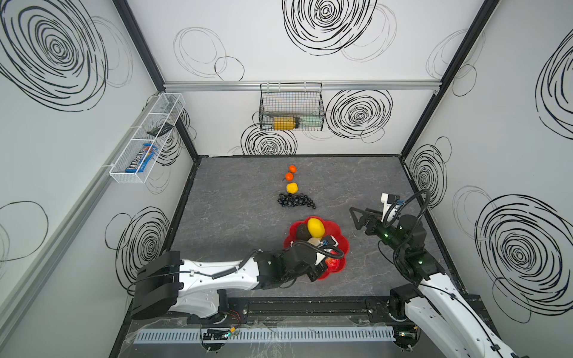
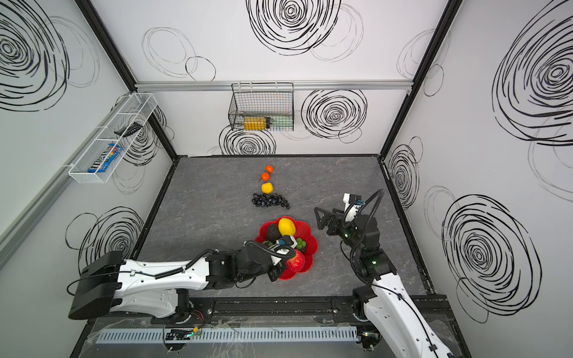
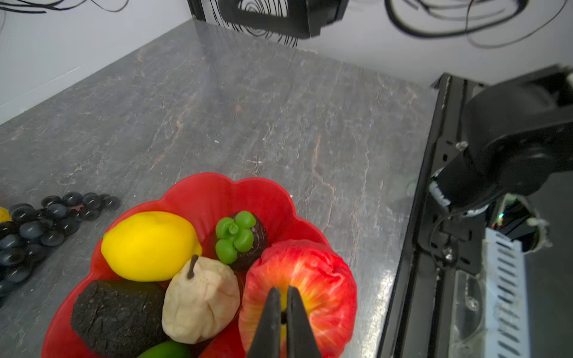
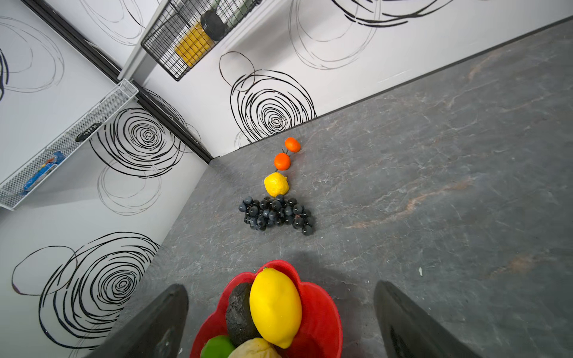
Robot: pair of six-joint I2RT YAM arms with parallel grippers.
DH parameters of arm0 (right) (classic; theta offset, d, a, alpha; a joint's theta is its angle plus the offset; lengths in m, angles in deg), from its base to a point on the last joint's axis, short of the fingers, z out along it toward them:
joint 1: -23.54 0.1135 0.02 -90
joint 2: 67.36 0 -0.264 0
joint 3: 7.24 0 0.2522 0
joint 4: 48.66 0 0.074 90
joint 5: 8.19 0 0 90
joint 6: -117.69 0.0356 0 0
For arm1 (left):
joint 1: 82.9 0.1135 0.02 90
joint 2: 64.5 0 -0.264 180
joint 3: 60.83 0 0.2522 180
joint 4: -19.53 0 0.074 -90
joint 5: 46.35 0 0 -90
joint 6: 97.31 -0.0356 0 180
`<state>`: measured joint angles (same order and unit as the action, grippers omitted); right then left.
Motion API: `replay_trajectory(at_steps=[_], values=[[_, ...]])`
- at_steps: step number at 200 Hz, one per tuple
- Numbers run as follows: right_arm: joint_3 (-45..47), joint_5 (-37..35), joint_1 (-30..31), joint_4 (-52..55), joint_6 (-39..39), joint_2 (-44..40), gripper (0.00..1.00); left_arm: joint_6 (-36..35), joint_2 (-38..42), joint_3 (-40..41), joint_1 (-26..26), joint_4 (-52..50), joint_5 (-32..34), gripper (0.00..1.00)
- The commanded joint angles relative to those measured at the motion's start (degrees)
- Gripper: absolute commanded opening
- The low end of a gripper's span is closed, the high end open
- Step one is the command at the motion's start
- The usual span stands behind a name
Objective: Arrange fruit in a fruit bowl
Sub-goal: Place the fruit in the fruit bowl.
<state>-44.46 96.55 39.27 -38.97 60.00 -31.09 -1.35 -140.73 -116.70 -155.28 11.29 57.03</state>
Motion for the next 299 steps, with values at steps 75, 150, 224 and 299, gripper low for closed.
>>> replay_trajectory(at_steps=[75,150,224,299], values=[[1.95,4.08,-1.98,-1.56,0.97,0.20,0.97,-4.09,-6.58,-3.69,-0.78,-4.67,7.79,0.01],[2.41,7.13,-3.04,-3.12,1.74,2.82,0.97,-6.48,-7.70,-2.96,-3.94,-3.79,9.51,0.11],[2.18,8.63,-4.09,-3.22,2.41,2.65,0.97,-6.44,-7.18,-2.48,-3.98,-2.98,8.95,0.31],[1.37,8.95,-4.37,-2.74,2.31,2.50,0.97,-4.11,3.58,0.84,0.53,2.89,1.88,0.40]])
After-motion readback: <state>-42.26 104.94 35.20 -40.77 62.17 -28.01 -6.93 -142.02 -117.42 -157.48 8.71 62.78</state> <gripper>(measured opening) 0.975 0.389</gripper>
